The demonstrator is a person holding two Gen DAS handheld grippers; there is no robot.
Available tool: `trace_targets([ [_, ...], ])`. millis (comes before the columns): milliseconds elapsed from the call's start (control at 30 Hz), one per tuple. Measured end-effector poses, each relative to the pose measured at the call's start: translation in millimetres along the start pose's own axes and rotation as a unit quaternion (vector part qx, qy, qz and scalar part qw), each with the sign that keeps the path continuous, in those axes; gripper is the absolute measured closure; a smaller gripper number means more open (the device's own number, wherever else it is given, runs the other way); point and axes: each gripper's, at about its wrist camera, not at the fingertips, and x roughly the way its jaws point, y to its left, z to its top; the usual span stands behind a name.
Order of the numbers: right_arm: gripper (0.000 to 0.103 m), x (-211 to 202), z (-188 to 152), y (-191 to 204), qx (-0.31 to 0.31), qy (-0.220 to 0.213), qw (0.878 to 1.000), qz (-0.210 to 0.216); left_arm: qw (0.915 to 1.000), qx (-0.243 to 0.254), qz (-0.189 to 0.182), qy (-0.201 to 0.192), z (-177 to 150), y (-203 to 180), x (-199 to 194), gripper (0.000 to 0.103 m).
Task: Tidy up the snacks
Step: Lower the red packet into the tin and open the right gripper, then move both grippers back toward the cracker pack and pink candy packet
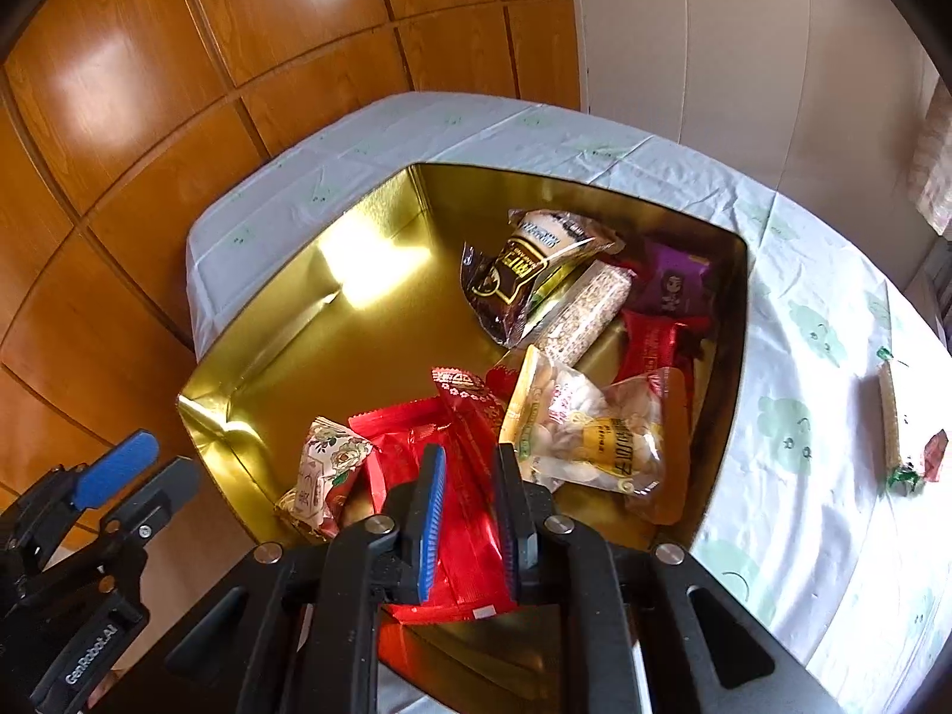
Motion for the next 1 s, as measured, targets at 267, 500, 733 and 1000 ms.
trace_targets([
  [267,0.082,-30.3,-8.9,-10.5,0.004,-0.035,0.999,-0.009,0.9998,0.017,-0.006,-0.003,-0.6,-12.1,-3.4,0.062],
  [500,0.081,-52.1,-21.6,-40.8,0.031,-0.052,0.998,-0.027,0.999,0.042,-0.013,-0.003,-1.8,-28.4,-4.9,0.062],
  [733,0.08,-70.9,-37.6,-83.2,0.068,-0.056,0.995,-0.055,0.9972,0.07,-0.026,0.003,-4.5,-51.2,-2.8,0.062],
  [1000,0.077,-102.3,-58.2,-168.3,0.119,-0.041,0.985,-0.118,0.9913,0.121,-0.052,0.001,0.6,-84.9,-4.2,0.062],
])
